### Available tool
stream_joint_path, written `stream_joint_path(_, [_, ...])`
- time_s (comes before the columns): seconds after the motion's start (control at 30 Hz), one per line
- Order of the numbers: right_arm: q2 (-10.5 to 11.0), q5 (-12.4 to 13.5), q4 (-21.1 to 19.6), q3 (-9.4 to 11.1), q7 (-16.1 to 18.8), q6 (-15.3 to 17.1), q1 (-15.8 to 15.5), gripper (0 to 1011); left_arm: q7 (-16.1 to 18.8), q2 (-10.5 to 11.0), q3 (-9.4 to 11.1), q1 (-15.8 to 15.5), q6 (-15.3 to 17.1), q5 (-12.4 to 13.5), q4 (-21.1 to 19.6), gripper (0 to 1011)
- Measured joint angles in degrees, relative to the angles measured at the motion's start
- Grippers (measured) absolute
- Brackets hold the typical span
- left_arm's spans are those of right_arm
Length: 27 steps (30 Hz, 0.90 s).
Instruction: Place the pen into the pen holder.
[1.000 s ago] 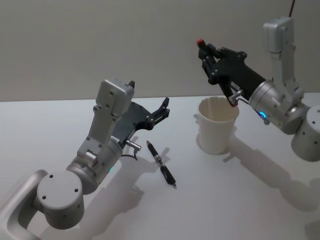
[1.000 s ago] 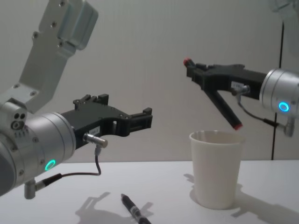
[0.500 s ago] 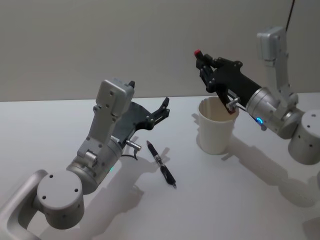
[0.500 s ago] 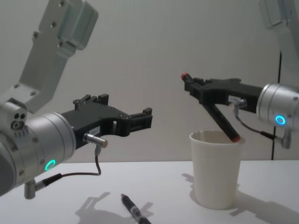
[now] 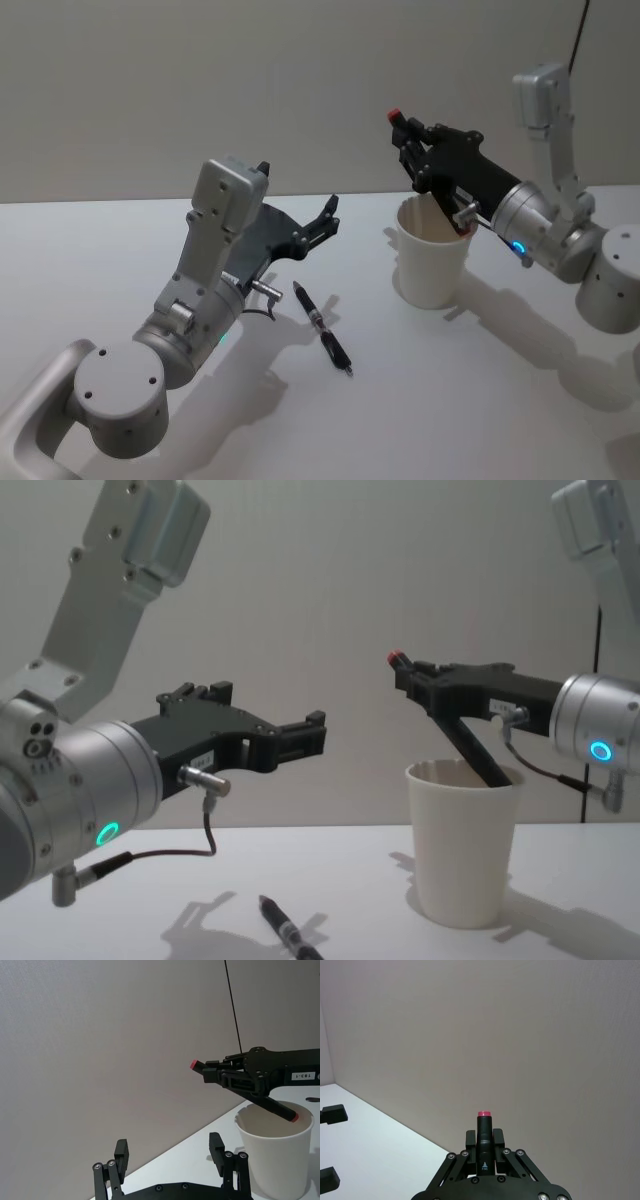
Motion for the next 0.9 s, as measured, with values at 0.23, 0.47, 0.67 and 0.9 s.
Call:
stream_joint_path(0.23, [0.0,0.1,0.3,0.0,0.2,-0.1,0.0,191,0.0,0.0,0.0,0.0,0.0,0.0,0.0,1001])
stream_joint_path(0.47, [-0.1,0.2,0.5,0.0,0.3,-0.1,0.1,254,0.0,0.0,0.0,0.0,0.0,0.0,0.0,1001])
stream_joint_path(0.67, [-0.1,0.2,0.6,0.0,0.3,-0.1,0.1,437,0.0,0.0,0.0,0.0,0.0,0.0,0.0,1001])
stream_joint_path(0.9, [-0.1,0.2,0.7,0.0,0.4,-0.1,0.1,664,0.0,0.0,0.0,0.0,0.0,0.0,0.0,1001])
